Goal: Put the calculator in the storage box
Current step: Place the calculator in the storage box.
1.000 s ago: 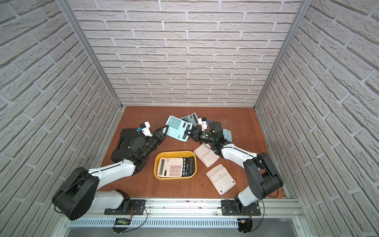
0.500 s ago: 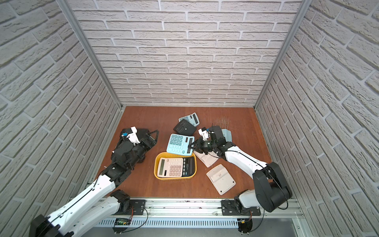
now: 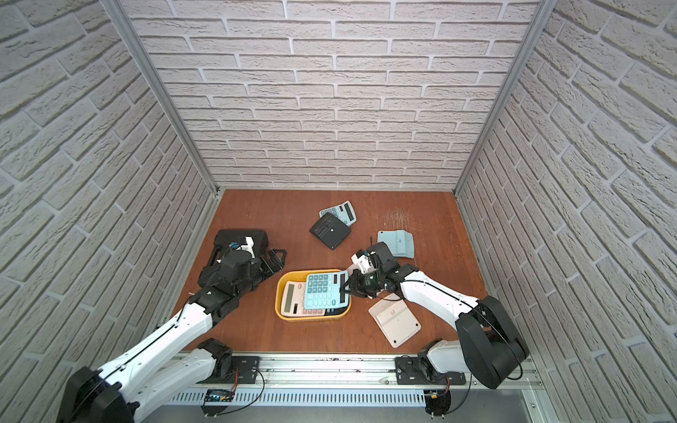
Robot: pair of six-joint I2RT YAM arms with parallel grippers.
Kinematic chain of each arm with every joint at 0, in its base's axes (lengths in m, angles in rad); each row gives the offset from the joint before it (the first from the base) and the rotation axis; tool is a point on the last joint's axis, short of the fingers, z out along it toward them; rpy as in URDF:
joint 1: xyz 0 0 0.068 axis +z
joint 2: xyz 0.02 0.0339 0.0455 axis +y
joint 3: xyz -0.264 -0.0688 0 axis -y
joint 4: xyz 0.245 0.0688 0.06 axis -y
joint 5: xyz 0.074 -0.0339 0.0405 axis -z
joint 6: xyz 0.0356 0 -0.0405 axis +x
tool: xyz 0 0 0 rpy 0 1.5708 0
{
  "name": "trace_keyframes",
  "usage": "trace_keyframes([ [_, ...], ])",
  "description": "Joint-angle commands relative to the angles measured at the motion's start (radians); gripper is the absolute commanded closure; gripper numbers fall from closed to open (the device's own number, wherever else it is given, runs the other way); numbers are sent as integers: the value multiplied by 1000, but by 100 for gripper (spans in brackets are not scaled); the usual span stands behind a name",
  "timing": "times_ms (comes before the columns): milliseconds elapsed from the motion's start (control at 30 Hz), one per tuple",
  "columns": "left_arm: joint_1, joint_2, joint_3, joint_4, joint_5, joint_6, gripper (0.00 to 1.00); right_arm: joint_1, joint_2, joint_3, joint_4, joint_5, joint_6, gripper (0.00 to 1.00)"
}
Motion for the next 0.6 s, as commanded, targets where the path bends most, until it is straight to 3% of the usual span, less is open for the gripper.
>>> trace_keyframes([
  [0, 8, 25, 20, 76, 33, 4, 2, 14, -17, -8, 7, 45, -34, 97],
  [167, 10, 40, 19, 93, 38, 0, 2, 38, 19, 4, 47, 55, -23, 97],
  [267, 11, 35, 14, 91, 39, 1, 2, 40, 38, 15, 50, 64, -24, 91],
  [433, 24, 49, 8, 57, 25, -51, 2, 40, 47, 37, 17, 81, -46, 64],
  [567, 98, 127, 26, 90, 169, -91, 2, 40, 42, 68, -40, 93, -79, 54],
])
